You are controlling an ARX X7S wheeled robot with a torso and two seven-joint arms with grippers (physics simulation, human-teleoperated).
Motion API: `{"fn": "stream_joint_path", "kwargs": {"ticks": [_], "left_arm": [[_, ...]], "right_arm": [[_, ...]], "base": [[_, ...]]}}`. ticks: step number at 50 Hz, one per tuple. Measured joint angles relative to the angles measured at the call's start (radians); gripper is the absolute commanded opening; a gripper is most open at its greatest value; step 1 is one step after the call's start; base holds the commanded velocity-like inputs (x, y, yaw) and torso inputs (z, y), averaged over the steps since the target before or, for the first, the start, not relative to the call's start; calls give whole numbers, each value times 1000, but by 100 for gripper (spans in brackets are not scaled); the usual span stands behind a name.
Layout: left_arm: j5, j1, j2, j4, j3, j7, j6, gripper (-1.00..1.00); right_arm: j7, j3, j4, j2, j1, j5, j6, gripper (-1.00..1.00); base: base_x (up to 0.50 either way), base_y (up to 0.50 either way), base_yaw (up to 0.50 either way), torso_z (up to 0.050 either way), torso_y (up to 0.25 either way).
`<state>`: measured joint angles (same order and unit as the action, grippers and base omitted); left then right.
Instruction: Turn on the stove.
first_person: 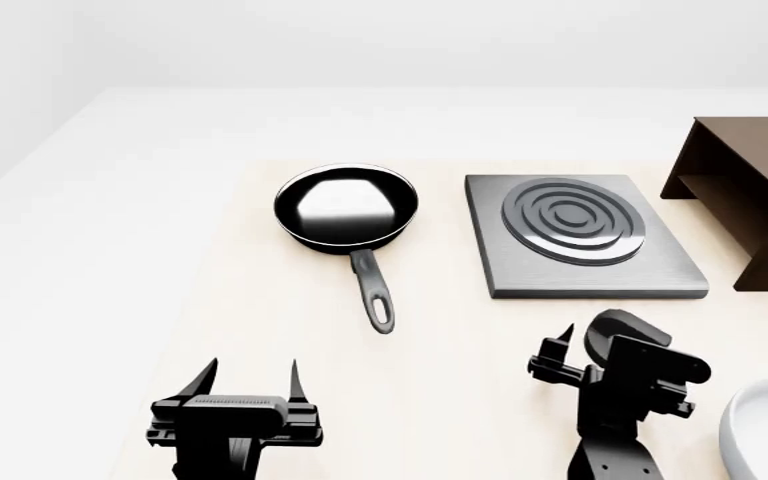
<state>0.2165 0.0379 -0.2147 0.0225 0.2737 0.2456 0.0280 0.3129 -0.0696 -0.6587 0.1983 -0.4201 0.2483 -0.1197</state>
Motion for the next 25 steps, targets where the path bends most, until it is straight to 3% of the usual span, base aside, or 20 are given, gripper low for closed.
{"fn": "stream_joint_path", "kwargs": {"ticks": [25], "left_arm": [[8,1,-8,-4,11,9,0,100]], "right_arm": [[8,5,-50,5,-51,14,13,100]], "base": [[0,0,0,0,0]]}}
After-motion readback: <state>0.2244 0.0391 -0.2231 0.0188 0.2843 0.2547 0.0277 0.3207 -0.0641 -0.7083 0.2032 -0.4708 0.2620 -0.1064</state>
